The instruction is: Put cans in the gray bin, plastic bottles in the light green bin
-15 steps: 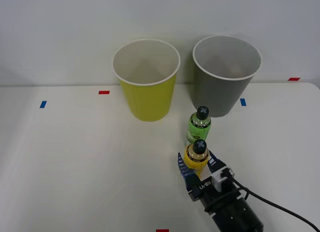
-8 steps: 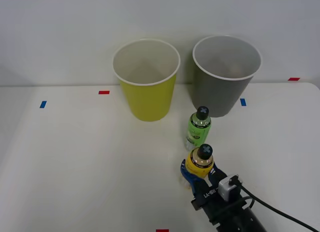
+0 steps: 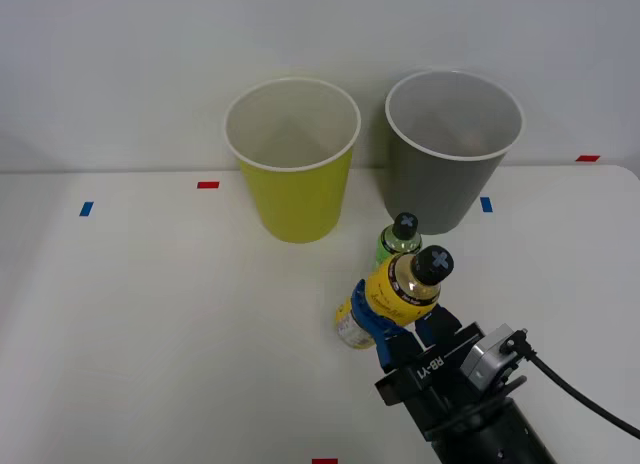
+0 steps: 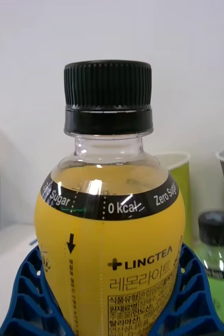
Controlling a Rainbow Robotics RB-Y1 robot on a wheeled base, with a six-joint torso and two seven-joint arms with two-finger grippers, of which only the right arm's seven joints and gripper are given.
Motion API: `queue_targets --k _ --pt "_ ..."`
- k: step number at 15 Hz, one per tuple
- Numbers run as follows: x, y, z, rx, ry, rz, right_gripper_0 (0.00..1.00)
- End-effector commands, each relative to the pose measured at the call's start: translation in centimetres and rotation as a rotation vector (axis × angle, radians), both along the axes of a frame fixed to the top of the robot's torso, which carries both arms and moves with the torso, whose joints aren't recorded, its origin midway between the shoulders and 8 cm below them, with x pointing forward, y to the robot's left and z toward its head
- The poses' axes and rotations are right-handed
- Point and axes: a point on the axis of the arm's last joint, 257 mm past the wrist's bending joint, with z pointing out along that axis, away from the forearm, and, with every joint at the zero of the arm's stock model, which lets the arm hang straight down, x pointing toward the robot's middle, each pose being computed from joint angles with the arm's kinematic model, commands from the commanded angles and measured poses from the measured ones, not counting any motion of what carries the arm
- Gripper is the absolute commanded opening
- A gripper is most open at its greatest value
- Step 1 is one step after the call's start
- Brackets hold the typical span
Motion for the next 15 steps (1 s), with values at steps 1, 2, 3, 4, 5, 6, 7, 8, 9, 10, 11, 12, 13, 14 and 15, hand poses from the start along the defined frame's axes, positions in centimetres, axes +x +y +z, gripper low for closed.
queue_targets --k 1,2,3,4,5,6,7,8,9,10,11,12,13,14,15 --pt "1.1 0.9 4.9 0.039 0.007 0.005 0.0" --pt "1.9 1.1 6.3 0.043 0.016 -0.007 0.0" --pt "2.6 1.3 7.4 0.06 0.01 -0.008 0.0" --pt "3.4 1.5 8.8 0.081 -0.006 -0.014 0.0" --pt "4.7 1.6 10.5 0.105 -0.021 -0.019 0.0" --pt "5.5 1.8 11.9 0.119 -0.035 -0.021 0.0" --pt "6.1 2.0 13.3 0.138 -0.048 -0.016 0.0" --pt "6.8 2.4 14.9 0.159 -0.054 -0.006 0.0" --pt "7.6 2.7 15.8 0.16 -0.047 -0.003 0.0" --pt "8.4 2.9 16.7 0.165 -0.038 -0.002 0.0" --pt "9.3 3.1 17.6 0.172 -0.02 -0.002 0.0" --pt "9.9 3.3 18.0 0.171 -0.004 -0.004 0.0" --pt "10.6 3.5 18.4 0.162 0.014 -0.005 0.0" --pt "11.5 3.5 18.8 0.144 0.035 -0.014 0.0" --pt "12.1 3.6 19.2 0.146 0.046 -0.017 0.0"
